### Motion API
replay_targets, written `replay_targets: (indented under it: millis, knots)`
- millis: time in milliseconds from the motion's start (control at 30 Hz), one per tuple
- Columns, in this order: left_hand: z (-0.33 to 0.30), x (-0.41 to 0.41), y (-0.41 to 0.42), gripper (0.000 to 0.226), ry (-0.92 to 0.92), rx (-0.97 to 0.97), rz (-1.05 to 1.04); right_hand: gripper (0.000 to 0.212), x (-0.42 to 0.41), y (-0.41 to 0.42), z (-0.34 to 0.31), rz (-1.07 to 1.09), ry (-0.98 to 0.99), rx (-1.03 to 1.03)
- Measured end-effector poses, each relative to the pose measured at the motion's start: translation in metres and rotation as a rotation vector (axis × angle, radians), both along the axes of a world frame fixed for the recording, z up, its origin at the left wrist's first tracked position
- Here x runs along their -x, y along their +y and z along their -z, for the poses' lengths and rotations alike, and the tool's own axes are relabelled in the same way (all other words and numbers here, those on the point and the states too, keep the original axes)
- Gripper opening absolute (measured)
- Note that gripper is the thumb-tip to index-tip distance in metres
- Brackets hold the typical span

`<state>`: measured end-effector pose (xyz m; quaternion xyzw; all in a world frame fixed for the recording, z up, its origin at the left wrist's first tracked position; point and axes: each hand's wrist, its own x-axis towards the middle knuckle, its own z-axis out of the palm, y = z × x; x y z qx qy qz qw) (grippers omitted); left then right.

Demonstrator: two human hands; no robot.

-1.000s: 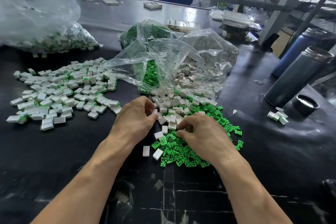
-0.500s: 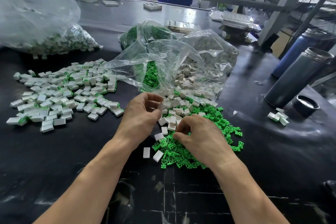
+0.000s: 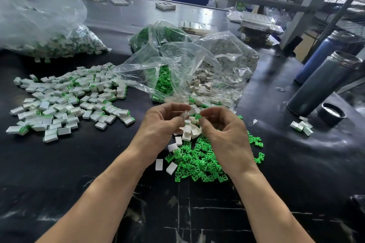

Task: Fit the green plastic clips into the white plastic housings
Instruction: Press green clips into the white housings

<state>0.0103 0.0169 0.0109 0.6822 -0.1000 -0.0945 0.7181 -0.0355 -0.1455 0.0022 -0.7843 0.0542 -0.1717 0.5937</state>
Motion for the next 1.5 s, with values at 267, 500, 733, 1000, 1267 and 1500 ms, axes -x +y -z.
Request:
replay_targets:
  millis: [267,500,733,1000,1267,1500]
  knots:
    - [-0.002,0.001,-0.005,0.028,0.022,0.013,0.073,0.017,0.000,0.000,0.000,-0.002,-0.087,-0.056]
    - [0.002,0.000,-0.006,0.026,-0.012,-0.023,0.102,0.017,-0.001,0.002,0.002,-0.030,-0.073,-0.037]
    - [0.006,-0.002,-0.004,0.018,-0.022,0.002,0.095,0.011,0.000,0.002,0.002,-0.034,-0.096,-0.023]
    - [0.009,-0.003,-0.006,0.012,-0.065,0.019,0.092,0.017,0.001,0.001,0.001,0.001,-0.084,-0.004]
    - [0.007,-0.002,-0.006,0.010,-0.065,-0.025,0.065,0.014,0.001,0.001,0.000,-0.005,-0.106,0.056]
    - [0.005,0.000,-0.005,0.008,-0.050,-0.058,0.077,0.011,0.002,-0.004,0.002,-0.018,-0.091,0.150]
